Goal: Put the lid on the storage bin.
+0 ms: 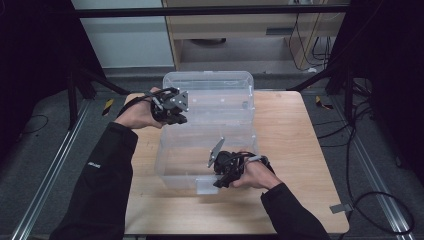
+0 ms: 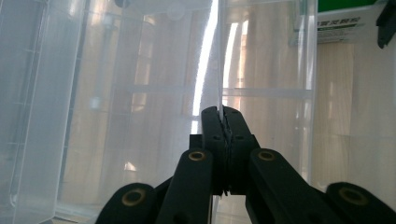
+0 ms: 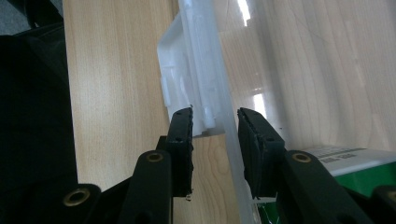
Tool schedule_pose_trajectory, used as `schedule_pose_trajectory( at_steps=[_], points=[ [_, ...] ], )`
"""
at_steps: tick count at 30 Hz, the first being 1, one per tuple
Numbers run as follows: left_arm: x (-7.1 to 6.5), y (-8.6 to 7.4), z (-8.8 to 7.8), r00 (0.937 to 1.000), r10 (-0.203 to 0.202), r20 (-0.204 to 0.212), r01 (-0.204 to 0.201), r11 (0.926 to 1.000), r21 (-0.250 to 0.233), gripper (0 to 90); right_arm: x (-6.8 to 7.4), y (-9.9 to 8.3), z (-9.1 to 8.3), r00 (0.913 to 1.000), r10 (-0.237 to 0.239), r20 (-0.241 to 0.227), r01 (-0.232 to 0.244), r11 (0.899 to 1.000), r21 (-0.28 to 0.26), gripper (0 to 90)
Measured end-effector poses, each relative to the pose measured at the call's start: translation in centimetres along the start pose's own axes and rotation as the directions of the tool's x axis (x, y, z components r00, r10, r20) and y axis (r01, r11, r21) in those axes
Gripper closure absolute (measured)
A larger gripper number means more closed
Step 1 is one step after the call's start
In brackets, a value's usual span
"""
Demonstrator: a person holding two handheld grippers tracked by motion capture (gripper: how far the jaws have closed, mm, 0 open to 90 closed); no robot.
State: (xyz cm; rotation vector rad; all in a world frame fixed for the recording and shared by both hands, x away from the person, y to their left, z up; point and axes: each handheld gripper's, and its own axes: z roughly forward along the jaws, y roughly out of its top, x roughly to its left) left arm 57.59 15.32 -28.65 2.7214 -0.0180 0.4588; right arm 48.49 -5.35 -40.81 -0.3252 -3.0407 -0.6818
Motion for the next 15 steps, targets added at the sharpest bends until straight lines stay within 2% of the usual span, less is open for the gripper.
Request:
schedule_pose_trajectory(
  at_steps=[9, 11, 13, 15],
  points=[
    [-2.4, 0.1, -0.6, 0.9995, 0.028, -0.015, -0.028, 0.9995, 0.013, 89.3, 0.2, 0.0, 0.0, 1.0, 0.001, 0.006, -0.001, 1.0, 0.005, 66.1],
    [-2.8, 0.0, -0.7, 0.9998, 0.014, -0.012, -0.014, 0.9999, 0.01, 89.3, 0.2, 0.0, 0.0, 0.9999, -0.011, 0.006, 0.011, 1.0, 0.003, 66.1],
    [-3.2, 0.0, -0.8, 0.9996, 0.026, -0.012, -0.026, 0.9996, 0.009, 89.3, 0.3, 0.0, 0.0, 1.0, -0.003, 0.008, 0.003, 1.0, 0.003, 66.1],
    [-3.7, -0.1, -0.8, 0.9999, 0.015, -0.007, -0.015, 0.9999, 0.008, 89.3, 0.2, 0.0, 0.0, 0.9999, -0.012, 0.011, 0.012, 1.0, 0.004, 66.1]
  ],
)
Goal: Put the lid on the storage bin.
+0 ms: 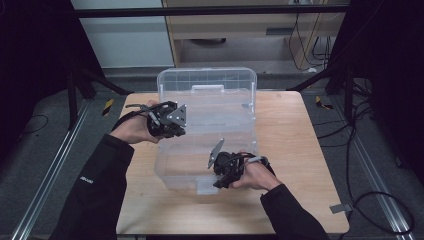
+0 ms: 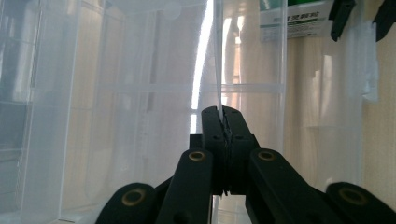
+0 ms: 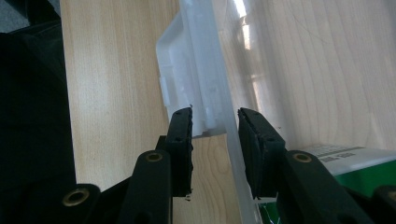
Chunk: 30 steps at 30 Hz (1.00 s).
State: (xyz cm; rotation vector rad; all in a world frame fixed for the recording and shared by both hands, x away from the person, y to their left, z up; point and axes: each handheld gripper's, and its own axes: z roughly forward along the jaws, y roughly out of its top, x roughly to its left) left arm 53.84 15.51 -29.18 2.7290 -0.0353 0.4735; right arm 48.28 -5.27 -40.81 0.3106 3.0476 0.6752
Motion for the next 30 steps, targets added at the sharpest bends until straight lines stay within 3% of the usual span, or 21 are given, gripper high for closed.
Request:
schedule_pose_trajectory(
  at_steps=[1, 13, 14, 19, 25, 26, 30],
  points=[
    [-0.1, 0.0, 0.0, 0.9999, 0.016, -0.003, -0.016, 0.9999, 0.002, 89.3, 0.0, 0.0, 0.0, 1.0, -0.002, 0.0, 0.002, 1.0, 0.001, 66.1],
    [-1.5, -0.2, 0.0, 0.9998, 0.006, 0.021, -0.007, 0.9998, 0.019, 89.2, 0.1, -0.2, -0.1, 0.9999, -0.008, 0.007, 0.008, 1.0, -0.018, 65.7],
    [-1.8, -0.3, -0.1, 0.9993, -0.023, 0.029, 0.022, 0.9992, 0.032, 89.1, 0.0, -0.2, -0.1, 0.9999, -0.011, 0.006, 0.011, 1.0, -0.017, 65.7],
    [-2.3, -0.4, 0.0, 0.9987, -0.035, 0.039, 0.034, 0.9991, 0.026, 89.1, 0.1, -0.3, -0.2, 1.0, -0.006, 0.008, 0.006, 1.0, -0.02, 65.2],
    [-2.6, -0.3, -0.1, 0.9982, -0.028, 0.052, 0.026, 0.9991, 0.032, 89.0, 0.5, -0.4, -0.3, 0.9996, 0.011, 0.025, -0.01, 0.999, -0.034, 64.4],
    [-2.5, -0.3, 0.1, 0.9989, -0.009, 0.045, 0.008, 0.9999, 0.014, 89.0, 0.6, -0.5, -0.4, 0.9994, 0.003, 0.034, -0.002, 0.999, -0.037, 65.1],
    [-2.7, -0.3, -0.1, 0.9983, -0.029, 0.05, 0.028, 0.9991, 0.031, 88.8, 0.9, -0.7, -1.8, 0.9988, 0.013, 0.046, -0.007, 0.991, -0.13, 66.1]
  ],
)
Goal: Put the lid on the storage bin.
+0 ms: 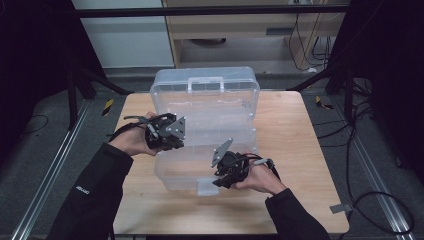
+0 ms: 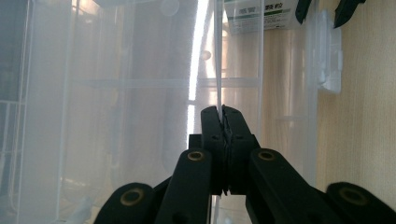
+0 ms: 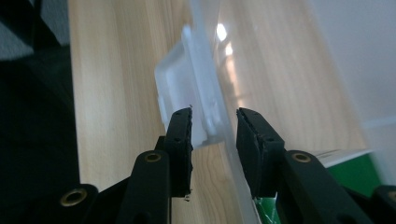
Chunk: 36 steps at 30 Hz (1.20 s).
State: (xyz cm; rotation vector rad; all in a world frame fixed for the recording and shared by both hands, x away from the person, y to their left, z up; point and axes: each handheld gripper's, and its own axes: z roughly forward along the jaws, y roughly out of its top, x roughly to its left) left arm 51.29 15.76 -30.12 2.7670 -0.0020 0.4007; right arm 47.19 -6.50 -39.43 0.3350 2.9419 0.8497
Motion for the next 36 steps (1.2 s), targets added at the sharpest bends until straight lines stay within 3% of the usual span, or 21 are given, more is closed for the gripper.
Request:
schedule_pose_trajectory(
  at_steps=[3, 4, 8, 17, 20, 26, 27, 30, 33, 34, 36],
  points=[
    [0.0, 0.0, 0.0, 1.0, -0.005, 0.001, 0.005, 1.0, -0.002, 88.8, 0.1, -0.2, -1.6, 0.9996, 0.022, 0.018, -0.02, 0.997, -0.072, 67.8],
    [0.0, 0.0, 0.0, 1.0, -0.005, 0.001, 0.005, 1.0, -0.002, 88.8, 0.1, -0.2, -1.6, 0.9996, 0.022, 0.018, -0.02, 0.997, -0.072, 67.8],
    [-0.1, 0.1, 0.0, 0.9999, -0.01, 0.007, 0.009, 1.0, 0.003, 88.8, -0.3, -1.1, -3.7, 0.9945, 0.067, 0.08, -0.055, 0.988, -0.146, 75.9],
    [-0.1, 0.1, 0.0, 0.9998, -0.015, 0.012, 0.015, 0.9999, 0.004, 88.7, -1.0, -3.1, -7.4, 0.9787, 0.15, 0.14, -0.101, 0.946, -0.308, 87.4],
    [-0.2, 0.1, 0.0, 0.9998, -0.015, 0.014, 0.015, 0.9999, 0.003, 88.7, -1.5, -3.2, -8.8, 0.9707, 0.188, 0.149, -0.121, 0.92, -0.373, 89.1],
    [-0.2, 0.1, 0.1, 0.9998, -0.014, 0.015, 0.014, 0.9999, 0.001, 88.6, -2.8, -3.2, -10.9, 0.9419, 0.276, 0.192, -0.155, 0.864, -0.479, 90.0],
    [-0.3, 0.1, 0.1, 0.9998, -0.014, 0.015, 0.014, 0.9999, 0.0, 88.6, -3.0, -3.2, -11.0, 0.938, 0.286, 0.196, -0.16, 0.859, -0.486, 89.9],
    [-0.4, 0.0, 0.2, 0.9997, -0.016, 0.017, 0.016, 0.9998, -0.009, 88.6, -4.1, -3.3, -11.4, 0.915, 0.334, 0.227, -0.178, 0.838, -0.516, 90.0],
    [-0.4, -0.1, 0.2, 0.9995, -0.019, 0.023, 0.02, 0.9997, -0.012, 88.5, -5.4, -3.6, -11.6, 0.8819, 0.405, 0.242, -0.208, 0.794, -0.571, 90.0],
    [-0.4, -0.1, 0.2, 0.9995, -0.019, 0.025, 0.019, 0.9997, -0.013, 88.5, -5.7, -3.7, -11.7, 0.8741, 0.42, 0.244, -0.215, 0.785, -0.582, 90.0],
    [-0.5, -0.2, 0.2, 0.9996, -0.017, 0.024, 0.017, 0.9997, -0.015, 88.5, -6.3, -3.8, -11.6, 0.854, 0.448, 0.264, -0.224, 0.775, -0.591, 90.0]
  ],
)
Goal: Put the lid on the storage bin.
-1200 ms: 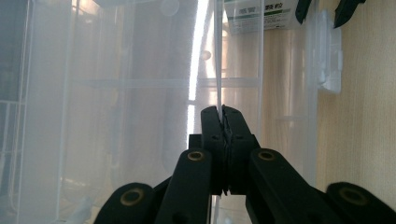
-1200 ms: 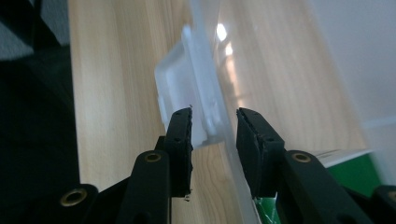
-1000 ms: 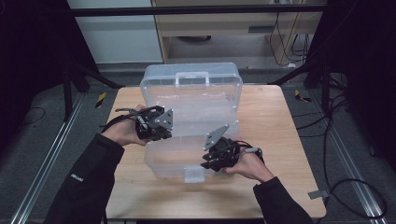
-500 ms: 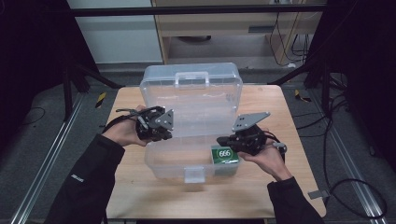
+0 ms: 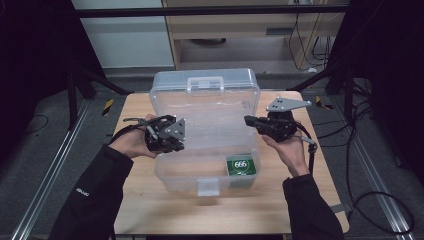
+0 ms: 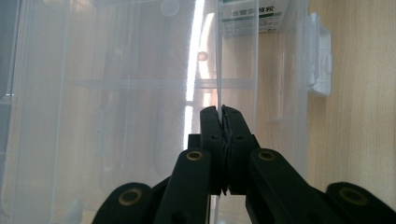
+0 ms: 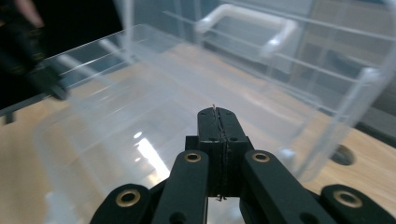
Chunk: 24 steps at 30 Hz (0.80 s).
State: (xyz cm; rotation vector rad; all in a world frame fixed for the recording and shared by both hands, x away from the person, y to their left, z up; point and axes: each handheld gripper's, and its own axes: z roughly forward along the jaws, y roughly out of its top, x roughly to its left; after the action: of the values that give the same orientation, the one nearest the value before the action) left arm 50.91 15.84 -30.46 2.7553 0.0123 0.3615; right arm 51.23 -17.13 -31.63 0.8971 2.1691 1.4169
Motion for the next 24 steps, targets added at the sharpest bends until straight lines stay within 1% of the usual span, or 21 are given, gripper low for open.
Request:
schedule_pose_trajectory(
  at_steps=[4, 9, 12, 13, 14, 15, 16, 17, 20, 21, 22, 23, 24],
  points=[
    [-0.1, 0.0, 0.0, 1.0, 0.0, 0.001, 0.0, 1.0, 0.001, 88.5, -1.2, 0.1, 0.5, 0.9985, 0.024, 0.05, -0.025, 1.0, 0.007, 90.0],
    [-0.3, -0.2, 0.1, 1.0, -0.001, 0.009, 0.001, 1.0, -0.007, 88.4, -2.0, -0.1, 0.7, 0.9964, 0.049, 0.07, -0.05, 0.999, 0.02, 90.0],
    [-0.4, -0.2, 0.2, 1.0, 0.0, 0.008, 0.0, 0.9999, -0.014, 88.2, -2.2, -0.2, 0.7, 0.9957, 0.06, 0.071, -0.062, 0.998, 0.026, 90.0],
    [-0.4, -0.2, 0.2, 1.0, 0.004, 0.007, -0.004, 0.9999, -0.015, 88.2, -2.3, -0.3, 0.7, 0.9954, 0.06, 0.075, -0.063, 0.998, 0.032, 90.0],
    [-0.4, -0.3, 0.2, 0.9999, -0.001, 0.011, 0.002, 0.9999, -0.014, 88.2, -2.3, -0.4, 0.7, 0.9954, 0.057, 0.077, -0.06, 0.998, 0.032, 90.0],
    [-0.4, -0.2, 0.3, 0.9999, 0.014, 0.009, -0.014, 0.9995, -0.027, 88.2, -2.4, -0.4, 0.6, 0.9951, 0.062, 0.078, -0.064, 0.997, 0.03, 90.0],
    [-0.3, -0.2, 0.3, 0.9996, 0.026, 0.008, -0.026, 0.9994, -0.025, 88.2, -2.5, -0.4, 0.6, 0.9948, 0.063, 0.08, -0.066, 0.997, 0.03, 90.0],
    [-0.4, -0.2, 0.4, 0.9997, 0.02, 0.01, -0.02, 0.9994, -0.029, 88.2, -2.6, -0.5, 0.5, 0.9944, 0.07, 0.079, -0.073, 0.997, 0.031, 90.0],
    [-0.5, -0.3, 0.4, 0.9996, 0.022, 0.016, -0.021, 0.9992, -0.033, 88.1, -2.8, -0.6, 0.4, 0.9937, 0.072, 0.085, -0.075, 0.997, 0.031, 90.0],
    [-0.6, -0.4, 0.4, 0.9998, 0.014, 0.016, -0.013, 0.9995, -0.027, 88.1, -2.8, -0.6, 0.4, 0.9934, 0.071, 0.09, -0.074, 0.997, 0.032, 90.0],
    [-0.6, -0.4, 0.5, 0.9995, 0.02, 0.023, -0.02, 0.9992, -0.036, 88.0, -2.9, -0.7, 0.3, 0.9933, 0.074, 0.088, -0.077, 0.996, 0.033, 90.0],
    [-0.8, -0.5, 0.5, 0.9996, -0.002, 0.03, 0.002, 0.9997, -0.024, 87.9, -2.9, -0.8, 0.3, 0.9929, 0.076, 0.092, -0.08, 0.996, 0.035, 90.0],
    [-0.8, -0.5, 0.5, 0.9994, -0.004, 0.034, 0.005, 0.9996, -0.026, 87.8, -3.0, -0.8, 0.3, 0.9929, 0.076, 0.091, -0.08, 0.996, 0.035, 89.9]
  ],
)
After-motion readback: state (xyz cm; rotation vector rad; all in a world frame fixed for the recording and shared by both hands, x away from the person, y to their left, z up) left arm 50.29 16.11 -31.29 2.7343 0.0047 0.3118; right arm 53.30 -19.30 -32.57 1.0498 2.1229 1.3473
